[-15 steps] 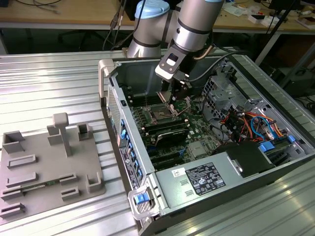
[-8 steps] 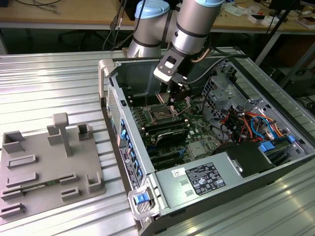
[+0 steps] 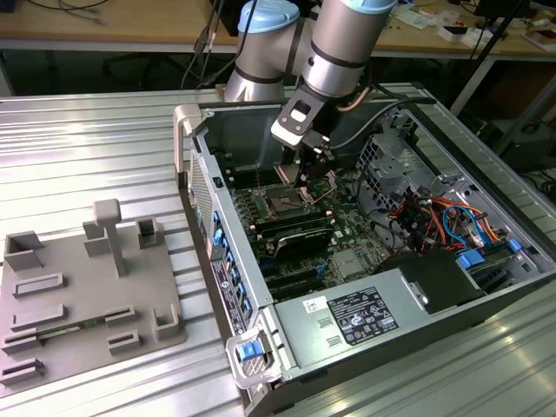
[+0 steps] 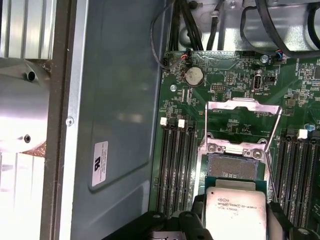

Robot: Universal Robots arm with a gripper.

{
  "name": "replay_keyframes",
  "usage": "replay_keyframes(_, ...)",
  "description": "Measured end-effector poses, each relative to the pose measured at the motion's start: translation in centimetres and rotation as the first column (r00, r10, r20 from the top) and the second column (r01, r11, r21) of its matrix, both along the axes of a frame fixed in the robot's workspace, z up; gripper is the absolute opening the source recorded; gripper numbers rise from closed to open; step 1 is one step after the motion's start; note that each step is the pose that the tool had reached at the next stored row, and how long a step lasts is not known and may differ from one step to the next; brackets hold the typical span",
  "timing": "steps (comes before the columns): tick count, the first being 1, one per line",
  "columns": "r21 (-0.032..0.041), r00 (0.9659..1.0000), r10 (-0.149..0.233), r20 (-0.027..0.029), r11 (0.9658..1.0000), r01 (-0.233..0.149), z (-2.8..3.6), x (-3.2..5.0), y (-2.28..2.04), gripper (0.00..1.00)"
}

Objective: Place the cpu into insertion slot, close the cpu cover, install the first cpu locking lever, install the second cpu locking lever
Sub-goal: 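Place the cpu into insertion slot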

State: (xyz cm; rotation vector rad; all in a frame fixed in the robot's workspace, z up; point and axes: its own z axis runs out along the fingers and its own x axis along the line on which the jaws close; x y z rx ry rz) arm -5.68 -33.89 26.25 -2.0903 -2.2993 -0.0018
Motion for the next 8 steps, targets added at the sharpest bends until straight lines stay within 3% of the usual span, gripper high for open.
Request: replay_keyframes(8,0.0001,1.0000,0.000,-0.0005,1.0000,0.000,-0.72,0.00,0.81,0.55)
